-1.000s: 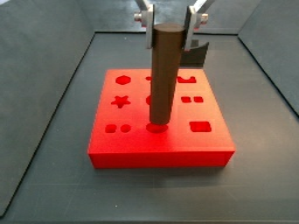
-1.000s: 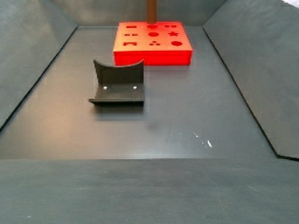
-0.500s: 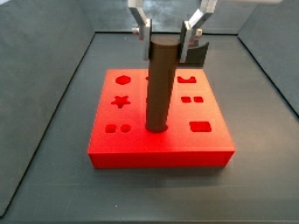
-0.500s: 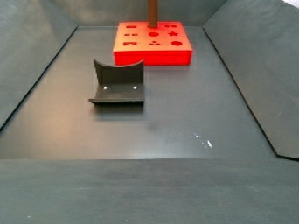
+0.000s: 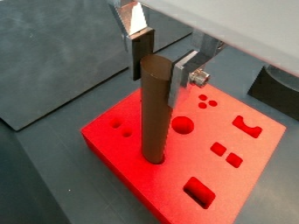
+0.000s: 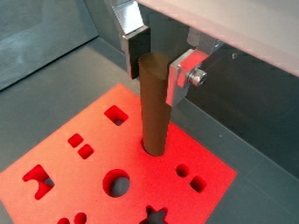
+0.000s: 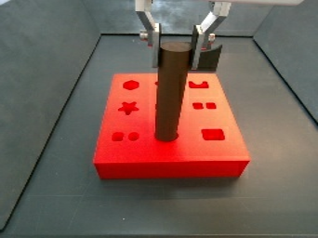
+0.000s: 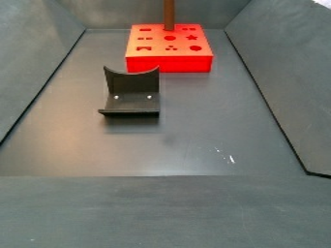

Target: Insert the oval object.

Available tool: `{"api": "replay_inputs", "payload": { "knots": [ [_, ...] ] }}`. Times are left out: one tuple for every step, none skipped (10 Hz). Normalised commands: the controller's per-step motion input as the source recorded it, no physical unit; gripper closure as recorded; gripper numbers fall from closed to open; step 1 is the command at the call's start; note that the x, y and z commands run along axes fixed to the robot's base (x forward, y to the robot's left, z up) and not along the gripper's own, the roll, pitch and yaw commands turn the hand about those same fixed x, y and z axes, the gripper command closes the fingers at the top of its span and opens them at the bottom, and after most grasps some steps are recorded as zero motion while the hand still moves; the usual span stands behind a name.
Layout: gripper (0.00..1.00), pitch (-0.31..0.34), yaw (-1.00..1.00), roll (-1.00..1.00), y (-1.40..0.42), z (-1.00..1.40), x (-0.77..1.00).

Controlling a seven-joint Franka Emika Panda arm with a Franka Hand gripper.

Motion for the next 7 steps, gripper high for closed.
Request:
{"api": "replay_inputs", "payload": {
  "knots": [
    [1.00, -0.083, 0.00, -0.10, 0.01, -0.39, 0.00],
    [1.00, -0.079, 0.03, -0.10, 0.00, -0.39, 0.18],
    [1.00, -0.010, 0.00, -0.01, 0.00, -0.24, 0.29],
    [1.00, 0.000, 0.00, -0.03, 0.01, -0.12, 0.21],
    [1.00, 0.000, 0.00, 0.00, 0.00, -0.02, 0.00],
    [1.00, 0.000, 0.00, 0.00, 0.00, -0.19, 0.00],
    [1.00, 0.000, 0.00, 0.05, 0.00, -0.45, 0.00]
  ]
}}
